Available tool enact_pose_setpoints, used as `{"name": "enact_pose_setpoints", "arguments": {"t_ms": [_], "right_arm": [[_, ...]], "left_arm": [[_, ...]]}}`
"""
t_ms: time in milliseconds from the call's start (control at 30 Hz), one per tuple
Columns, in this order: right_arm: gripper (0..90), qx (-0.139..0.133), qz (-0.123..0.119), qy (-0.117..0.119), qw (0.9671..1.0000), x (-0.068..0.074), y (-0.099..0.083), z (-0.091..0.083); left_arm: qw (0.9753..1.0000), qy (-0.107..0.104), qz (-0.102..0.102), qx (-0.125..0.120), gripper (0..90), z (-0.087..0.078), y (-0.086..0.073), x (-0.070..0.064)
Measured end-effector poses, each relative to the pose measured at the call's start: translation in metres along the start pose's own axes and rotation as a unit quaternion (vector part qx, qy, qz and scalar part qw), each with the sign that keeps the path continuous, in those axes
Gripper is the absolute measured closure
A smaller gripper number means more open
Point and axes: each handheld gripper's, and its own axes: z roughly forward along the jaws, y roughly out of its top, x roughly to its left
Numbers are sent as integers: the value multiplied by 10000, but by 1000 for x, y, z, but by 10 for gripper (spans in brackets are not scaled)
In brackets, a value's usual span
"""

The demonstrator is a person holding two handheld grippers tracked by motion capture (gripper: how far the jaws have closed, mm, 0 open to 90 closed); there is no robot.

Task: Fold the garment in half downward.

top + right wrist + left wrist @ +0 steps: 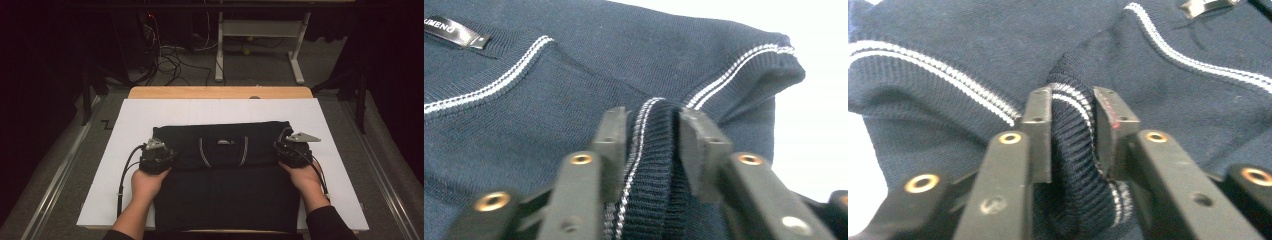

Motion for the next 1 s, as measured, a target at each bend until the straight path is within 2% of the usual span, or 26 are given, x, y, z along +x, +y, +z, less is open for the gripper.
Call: {"name": "enact_pose_setpoints", "arguments": {"t_ms": [67, 100, 200, 433, 600, 733, 1000], "right_arm": [[847, -38, -23, 13, 10000, 0, 1, -2], [870, -48, -26, 35, 10000, 0, 1, -3], [879, -219, 42, 133, 9997, -2, 2, -8], [882, -474, -60, 167, 9987, -1, 4, -26], [885, -611, -193, 175, 9978, 2, 4, -39], [885, -743, -183, 218, 9968, 3, 2, -48], [885, -1032, -210, 340, 9939, 10, -5, -74]], "left_arm": [[9999, 79, 94, -77, 700, -1, 0, -3], [9998, 101, 99, -122, 706, -2, 0, -4], [9996, 85, 96, -265, 713, -8, 0, -4], [9986, 22, 220, -479, 712, -24, 0, -9], [9981, -9, 258, -557, 712, -29, -1, -12], [9976, -69, 296, -619, 713, -37, -3, -14], [9955, -164, 466, -804, 713, -62, -12, -24]]}}
